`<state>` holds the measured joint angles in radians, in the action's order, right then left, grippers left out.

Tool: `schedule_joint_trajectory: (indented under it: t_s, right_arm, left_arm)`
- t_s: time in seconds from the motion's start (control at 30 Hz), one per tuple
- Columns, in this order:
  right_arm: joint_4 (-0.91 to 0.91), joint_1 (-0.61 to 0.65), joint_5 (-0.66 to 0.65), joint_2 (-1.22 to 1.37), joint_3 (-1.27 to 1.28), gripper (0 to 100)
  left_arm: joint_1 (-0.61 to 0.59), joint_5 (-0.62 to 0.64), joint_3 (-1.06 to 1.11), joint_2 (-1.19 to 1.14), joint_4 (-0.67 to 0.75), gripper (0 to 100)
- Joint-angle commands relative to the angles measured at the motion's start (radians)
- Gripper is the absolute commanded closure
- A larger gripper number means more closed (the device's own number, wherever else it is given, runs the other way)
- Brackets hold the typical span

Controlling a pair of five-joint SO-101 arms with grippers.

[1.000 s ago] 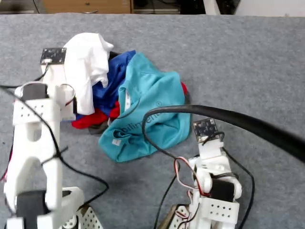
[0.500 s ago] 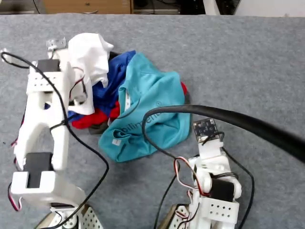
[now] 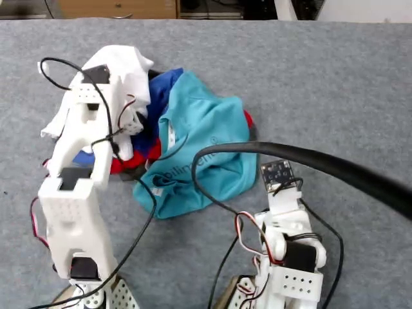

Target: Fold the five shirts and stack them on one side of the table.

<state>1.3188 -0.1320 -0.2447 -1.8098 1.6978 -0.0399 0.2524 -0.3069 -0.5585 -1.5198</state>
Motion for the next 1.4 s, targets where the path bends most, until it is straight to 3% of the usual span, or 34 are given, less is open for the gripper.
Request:
schedule_joint_trajectory:
  t_s: [0.0, 0.17, 0.3, 0.43, 0.73, 0.9, 1.37]
  right_arm:
    - [0.005, 0.007, -0.006, -0.111, -0.008, 99.3]
    - [0.005, 0.016, -0.006, -0.111, -0.008, 99.3]
    - [0.005, 0.016, -0.006, -0.111, -0.008, 99.3]
    - [0.005, 0.016, -0.006, -0.111, -0.008, 99.3]
    - [0.005, 0.018, -0.006, -0.111, -0.008, 99.3]
    - [0.005, 0.018, -0.006, -0.111, -0.008, 99.3]
    - [0.005, 0.012, -0.006, -0.111, -0.021, 99.3]
  left_arm:
    - [0.012, 0.046, -0.120, -0.165, -0.005, 72]
    - [0.008, 0.060, -0.325, -0.360, -0.038, 99]
    - [-0.014, 0.060, -0.477, -0.418, -0.106, 99]
    - [-0.120, 0.052, -0.578, -0.427, -0.115, 98]
    - [-0.470, -0.192, -0.776, -0.429, -0.169, 98]
    - [-0.595, -0.275, -0.921, -0.429, -0.239, 98]
    - [-0.818, -0.285, -0.987, -0.309, -0.239, 98]
